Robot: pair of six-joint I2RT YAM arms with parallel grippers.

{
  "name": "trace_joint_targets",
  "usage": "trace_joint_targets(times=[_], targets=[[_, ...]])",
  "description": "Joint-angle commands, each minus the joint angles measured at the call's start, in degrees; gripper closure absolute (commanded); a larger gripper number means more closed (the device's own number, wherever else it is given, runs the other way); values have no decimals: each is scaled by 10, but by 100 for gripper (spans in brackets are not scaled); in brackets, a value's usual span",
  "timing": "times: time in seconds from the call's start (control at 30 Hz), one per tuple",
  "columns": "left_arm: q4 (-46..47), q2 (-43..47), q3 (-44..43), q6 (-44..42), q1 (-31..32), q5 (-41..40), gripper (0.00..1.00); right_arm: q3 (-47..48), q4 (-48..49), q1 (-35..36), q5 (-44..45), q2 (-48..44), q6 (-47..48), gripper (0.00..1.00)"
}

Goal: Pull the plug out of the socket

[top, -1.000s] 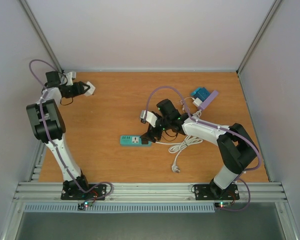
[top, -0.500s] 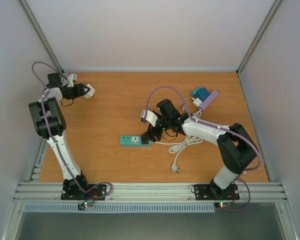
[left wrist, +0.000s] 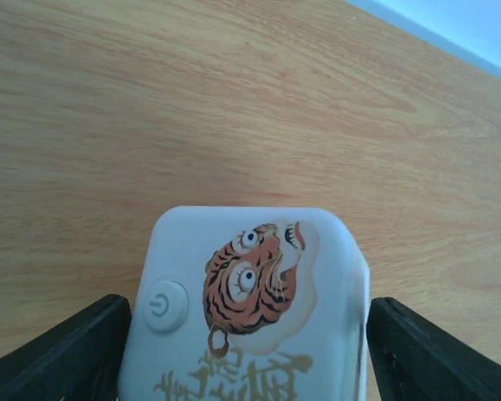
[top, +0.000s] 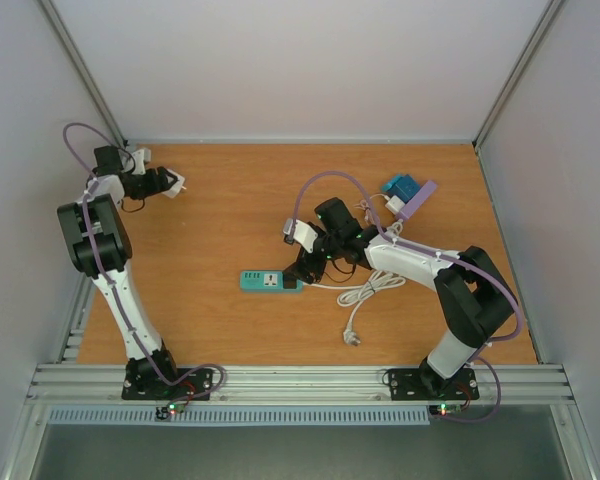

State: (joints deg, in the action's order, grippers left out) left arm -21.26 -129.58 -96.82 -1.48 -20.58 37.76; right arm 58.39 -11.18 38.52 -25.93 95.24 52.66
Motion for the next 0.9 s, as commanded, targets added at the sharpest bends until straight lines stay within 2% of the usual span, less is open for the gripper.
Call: trace_joint_targets(times=[0.0,0.27,0.57,0.87], targets=[[9,0,0,-1,-3,-22,20,5,-10,-2,-6,-15,-1,1],[7,26,15,-10,-7,-54,4,-5,-11,-2,-8,-26,2,1],[3,86,46,-52,-10,-56,0,-9,-25,-2,-21,-37,21,2],[-25,198,102,-178,-9,-11,0,-2,-55,-3,-42,-31,68,5]])
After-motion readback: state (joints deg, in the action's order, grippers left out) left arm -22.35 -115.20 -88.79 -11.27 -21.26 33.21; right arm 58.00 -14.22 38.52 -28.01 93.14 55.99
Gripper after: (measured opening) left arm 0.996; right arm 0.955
